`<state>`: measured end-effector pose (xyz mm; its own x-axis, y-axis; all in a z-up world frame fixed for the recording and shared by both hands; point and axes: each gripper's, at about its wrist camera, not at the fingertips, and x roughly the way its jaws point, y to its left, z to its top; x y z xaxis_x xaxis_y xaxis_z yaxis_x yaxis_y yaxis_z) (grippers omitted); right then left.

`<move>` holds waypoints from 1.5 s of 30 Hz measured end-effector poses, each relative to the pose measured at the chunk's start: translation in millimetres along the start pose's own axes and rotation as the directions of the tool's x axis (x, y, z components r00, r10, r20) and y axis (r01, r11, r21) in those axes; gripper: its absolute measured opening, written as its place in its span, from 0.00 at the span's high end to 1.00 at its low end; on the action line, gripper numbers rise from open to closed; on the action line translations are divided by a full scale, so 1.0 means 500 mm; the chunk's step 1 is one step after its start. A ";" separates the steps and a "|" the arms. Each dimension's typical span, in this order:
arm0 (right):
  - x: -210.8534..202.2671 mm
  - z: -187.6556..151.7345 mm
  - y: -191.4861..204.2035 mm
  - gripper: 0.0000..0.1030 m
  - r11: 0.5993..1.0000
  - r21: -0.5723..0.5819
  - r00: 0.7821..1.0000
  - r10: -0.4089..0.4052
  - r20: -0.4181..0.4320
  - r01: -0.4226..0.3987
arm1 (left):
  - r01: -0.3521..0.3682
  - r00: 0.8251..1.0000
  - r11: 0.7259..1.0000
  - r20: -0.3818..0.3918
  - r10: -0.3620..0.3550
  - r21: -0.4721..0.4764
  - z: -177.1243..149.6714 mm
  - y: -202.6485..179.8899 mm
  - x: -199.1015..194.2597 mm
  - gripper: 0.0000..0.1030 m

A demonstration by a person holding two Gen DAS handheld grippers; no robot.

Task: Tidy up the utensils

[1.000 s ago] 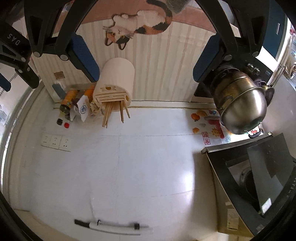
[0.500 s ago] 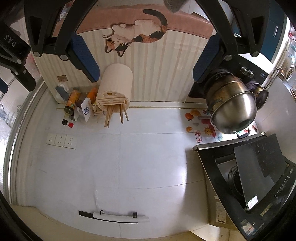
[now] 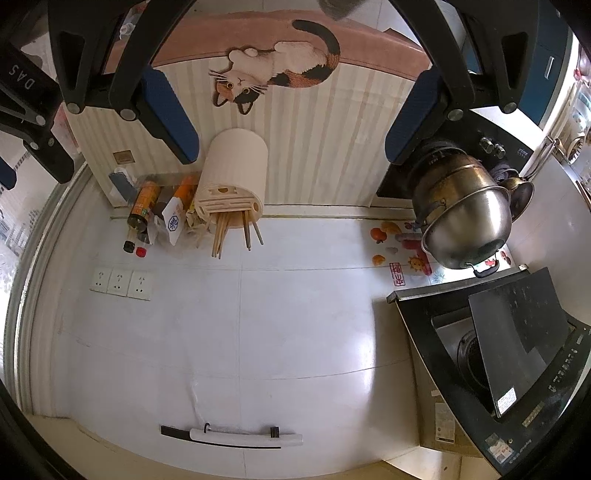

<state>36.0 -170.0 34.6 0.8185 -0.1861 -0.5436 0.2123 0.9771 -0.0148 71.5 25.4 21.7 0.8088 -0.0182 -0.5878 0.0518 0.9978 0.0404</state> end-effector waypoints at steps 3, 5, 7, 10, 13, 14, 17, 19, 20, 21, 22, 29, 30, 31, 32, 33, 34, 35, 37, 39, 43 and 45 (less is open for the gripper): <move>0.002 0.001 0.000 0.00 1.000 -0.002 1.000 0.004 0.001 -0.004 | -0.004 1.000 1.000 0.003 0.004 0.000 0.001 -0.001 0.002 0.00; 0.005 0.002 0.000 0.00 1.000 -0.003 1.000 0.007 -0.001 -0.007 | -0.009 1.000 1.000 0.007 0.009 -0.002 0.001 -0.002 0.002 0.00; 0.007 0.003 0.000 0.00 1.000 -0.003 1.000 0.007 -0.002 -0.007 | -0.011 1.000 1.000 0.008 0.011 -0.009 0.002 -0.002 0.004 0.00; 0.012 0.005 -0.002 0.00 1.000 -0.004 1.000 0.008 -0.001 -0.009 | -0.016 1.000 1.000 0.008 0.017 -0.010 0.003 -0.002 0.008 0.00; 0.018 0.008 -0.001 0.00 1.000 -0.007 1.000 0.011 -0.004 -0.011 | -0.018 1.000 1.000 0.003 0.018 -0.013 0.002 0.000 0.013 0.00; 0.019 0.009 0.000 0.00 1.000 -0.008 1.000 0.011 -0.004 -0.011 | -0.018 1.000 1.000 0.002 0.018 -0.015 0.001 0.000 0.014 0.00; 0.023 0.011 0.004 0.00 1.000 -0.011 1.000 0.013 -0.005 -0.013 | -0.020 1.000 1.000 -0.001 0.020 -0.014 0.002 0.001 0.018 0.00; 0.028 0.012 0.007 0.00 1.000 -0.014 1.000 0.014 -0.007 -0.015 | -0.021 1.000 1.000 -0.003 0.021 -0.013 0.002 0.001 0.020 0.00; 0.029 0.012 0.009 0.00 1.000 -0.013 1.000 0.016 -0.009 -0.016 | -0.021 1.000 1.000 -0.003 0.021 -0.013 0.002 0.001 0.021 0.00; 0.031 0.012 0.011 0.00 1.000 -0.013 1.000 0.017 -0.010 -0.017 | -0.022 1.000 1.000 -0.003 0.022 -0.013 0.001 0.000 0.022 0.00; 0.034 0.012 0.011 0.00 1.000 -0.014 1.000 0.017 -0.012 -0.017 | -0.023 1.000 1.000 -0.004 0.023 -0.012 0.001 0.000 0.023 0.00; 0.042 0.013 0.013 0.00 1.000 -0.019 1.000 0.020 -0.020 -0.021 | -0.018 1.000 1.000 -0.007 0.018 -0.012 -0.001 0.000 0.028 0.00; 0.043 0.013 0.013 0.00 1.000 -0.019 1.000 0.019 -0.019 -0.019 | -0.017 1.000 1.000 -0.008 0.017 -0.013 -0.001 0.000 0.029 0.00; 0.043 0.013 0.013 0.00 1.000 -0.019 1.000 0.017 -0.019 -0.018 | -0.019 1.000 1.000 -0.007 0.019 -0.013 -0.002 -0.001 0.030 0.00; 0.043 0.013 0.013 0.00 1.000 -0.018 1.000 0.021 -0.020 -0.021 | -0.019 1.000 1.000 -0.007 0.019 -0.012 -0.001 -0.001 0.030 0.00; 0.043 0.013 0.012 0.00 1.000 -0.018 1.000 0.020 -0.020 -0.021 | -0.018 1.000 1.000 -0.007 0.018 -0.012 -0.001 -0.002 0.030 0.00; 0.044 0.013 0.012 0.00 1.000 -0.019 1.000 0.019 -0.020 -0.019 | -0.020 1.000 1.000 -0.007 0.020 -0.013 -0.001 -0.002 0.030 0.00; 0.044 0.013 0.012 0.00 1.000 -0.019 1.000 0.018 -0.020 -0.018 | -0.019 1.000 1.000 -0.005 0.019 -0.012 -0.001 -0.002 0.030 0.00; 0.044 0.013 0.012 0.00 1.000 -0.019 1.000 0.020 -0.021 -0.020 | -0.018 1.000 1.000 -0.006 0.018 -0.010 0.000 -0.004 0.033 0.00; 0.044 0.014 0.011 0.00 1.000 -0.020 1.000 0.018 -0.020 -0.018 | -0.017 1.000 1.000 -0.006 0.017 -0.010 0.000 -0.006 0.033 0.00; 0.049 0.015 0.012 0.00 1.000 -0.018 1.000 0.012 -0.020 -0.013 | -0.015 1.000 1.000 -0.009 0.015 -0.009 0.001 -0.010 0.036 0.00; 0.049 0.015 0.012 0.00 1.000 -0.019 1.000 0.014 -0.020 -0.015 | -0.017 1.000 1.000 -0.008 0.017 -0.009 0.001 -0.010 0.037 0.00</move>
<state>61.6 -169.7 27.6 0.8103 -0.1701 -0.5608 0.1904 0.9815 -0.0226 86.4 19.8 11.1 0.8050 -0.0010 -0.5932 0.0328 0.9986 0.0427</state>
